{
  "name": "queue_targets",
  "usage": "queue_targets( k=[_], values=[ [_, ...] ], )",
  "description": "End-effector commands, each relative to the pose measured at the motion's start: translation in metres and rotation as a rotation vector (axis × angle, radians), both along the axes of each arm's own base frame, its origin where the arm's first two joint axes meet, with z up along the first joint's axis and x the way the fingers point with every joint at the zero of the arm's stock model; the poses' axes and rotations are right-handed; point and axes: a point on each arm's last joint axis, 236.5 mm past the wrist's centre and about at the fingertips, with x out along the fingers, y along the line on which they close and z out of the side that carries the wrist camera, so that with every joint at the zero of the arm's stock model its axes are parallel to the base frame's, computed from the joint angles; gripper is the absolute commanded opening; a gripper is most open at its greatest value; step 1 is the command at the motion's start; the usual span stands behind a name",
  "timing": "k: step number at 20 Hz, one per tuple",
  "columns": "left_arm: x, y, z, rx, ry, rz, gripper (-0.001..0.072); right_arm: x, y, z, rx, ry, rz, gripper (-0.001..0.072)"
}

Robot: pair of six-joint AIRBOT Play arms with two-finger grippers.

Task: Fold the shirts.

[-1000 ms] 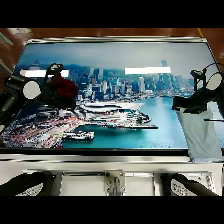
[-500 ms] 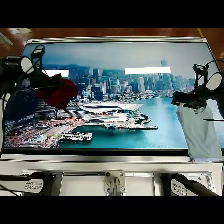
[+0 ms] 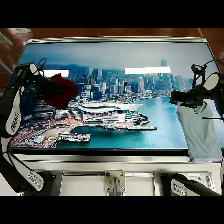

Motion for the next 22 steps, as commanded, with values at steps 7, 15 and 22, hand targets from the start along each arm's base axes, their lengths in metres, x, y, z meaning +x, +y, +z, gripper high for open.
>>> queue_targets(
  k=[7, 15, 22],
  values=[
    [0.018, -0.022, 0.036, -0.063, -0.124, -0.076, 0.0045, -0.002, 0.019, 0.001, 0.086, 0.009, -0.001, 0.0627],
    [-0.075, -0.153, 0.364, -0.106, -0.774, -0.422, 0.0045, -0.021, 0.022, 0.028, 0.052, -0.013, 0.108, 0.0626],
    [-0.193, -0.316, 0.369, -0.35, -0.719, -0.72, 0.0046, -0.066, 0.025, 0.12, -0.015, -0.238, 0.162, 0.0626]
  ],
)
